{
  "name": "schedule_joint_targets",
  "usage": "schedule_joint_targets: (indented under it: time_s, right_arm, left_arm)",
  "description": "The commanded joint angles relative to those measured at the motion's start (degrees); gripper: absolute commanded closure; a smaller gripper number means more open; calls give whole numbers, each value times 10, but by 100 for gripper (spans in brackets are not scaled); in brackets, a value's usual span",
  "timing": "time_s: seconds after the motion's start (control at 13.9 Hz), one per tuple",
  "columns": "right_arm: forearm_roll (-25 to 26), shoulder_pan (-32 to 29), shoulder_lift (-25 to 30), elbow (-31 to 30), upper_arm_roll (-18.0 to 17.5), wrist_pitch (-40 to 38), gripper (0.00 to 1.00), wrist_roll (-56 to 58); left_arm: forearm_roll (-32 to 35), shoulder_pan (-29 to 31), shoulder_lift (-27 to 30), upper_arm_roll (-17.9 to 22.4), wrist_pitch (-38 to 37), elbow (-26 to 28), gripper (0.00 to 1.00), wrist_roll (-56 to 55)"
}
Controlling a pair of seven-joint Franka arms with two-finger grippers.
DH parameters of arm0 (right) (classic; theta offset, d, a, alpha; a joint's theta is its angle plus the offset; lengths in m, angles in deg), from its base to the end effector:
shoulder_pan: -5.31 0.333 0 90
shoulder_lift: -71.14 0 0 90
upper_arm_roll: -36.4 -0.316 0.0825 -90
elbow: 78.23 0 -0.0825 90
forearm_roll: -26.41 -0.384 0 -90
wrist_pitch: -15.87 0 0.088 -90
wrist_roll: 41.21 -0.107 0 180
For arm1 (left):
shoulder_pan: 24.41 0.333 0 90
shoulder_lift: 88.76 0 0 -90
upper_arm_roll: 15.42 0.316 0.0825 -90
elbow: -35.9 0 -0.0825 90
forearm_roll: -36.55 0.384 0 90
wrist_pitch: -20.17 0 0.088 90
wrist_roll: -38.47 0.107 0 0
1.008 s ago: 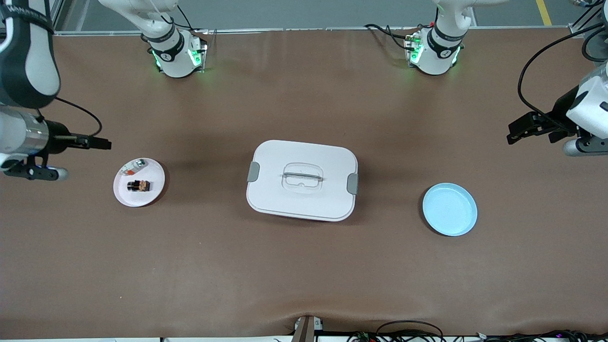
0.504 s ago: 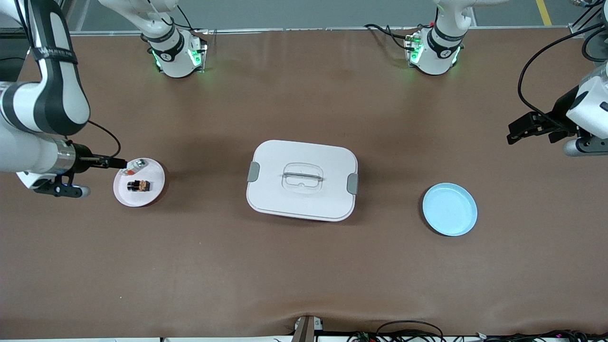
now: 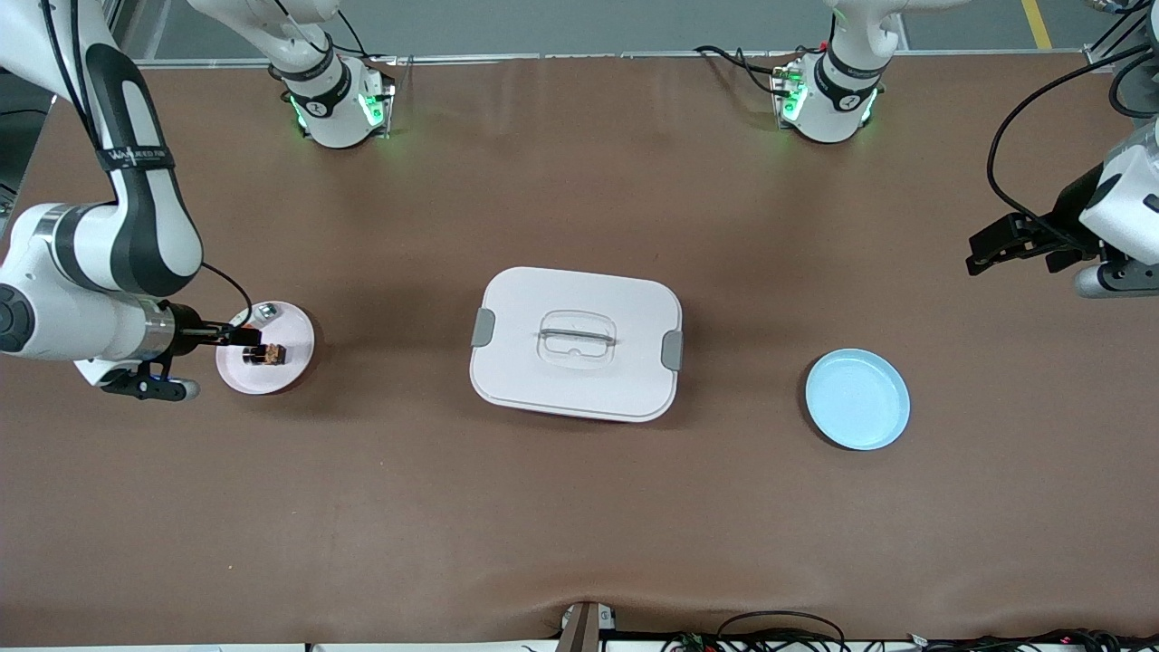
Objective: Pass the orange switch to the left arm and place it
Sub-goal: 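Move the right gripper over the white plate toward the black switch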
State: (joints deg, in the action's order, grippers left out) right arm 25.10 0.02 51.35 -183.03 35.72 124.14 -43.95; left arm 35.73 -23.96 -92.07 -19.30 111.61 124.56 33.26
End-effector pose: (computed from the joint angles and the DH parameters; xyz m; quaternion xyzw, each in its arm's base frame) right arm 0.6001 -0.0471 0.3249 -0.9874 0.0686 0.1417 0.0146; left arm 0.5731 -0.0347 0.6052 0.9998 0.0158 -0.0052 0.0087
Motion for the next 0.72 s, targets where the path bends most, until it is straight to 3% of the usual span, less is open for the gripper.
schedule_joint_targets:
  time_s: [0.0,0.43,0.65]
  right_arm:
    - [0,-3,-11,2,-3,7,0,-10]
    - [5,-10,-43,-11,-2,52,0,-26]
    - [45,-12,-61,-5,-3,88,0,-26]
  left_arm:
    - [6,3,-3,-1,-12,-9,0,12]
    - [6,3,-3,-1,-12,-9,0,12]
    - [6,2,-3,-1,-12,-9,0,13]
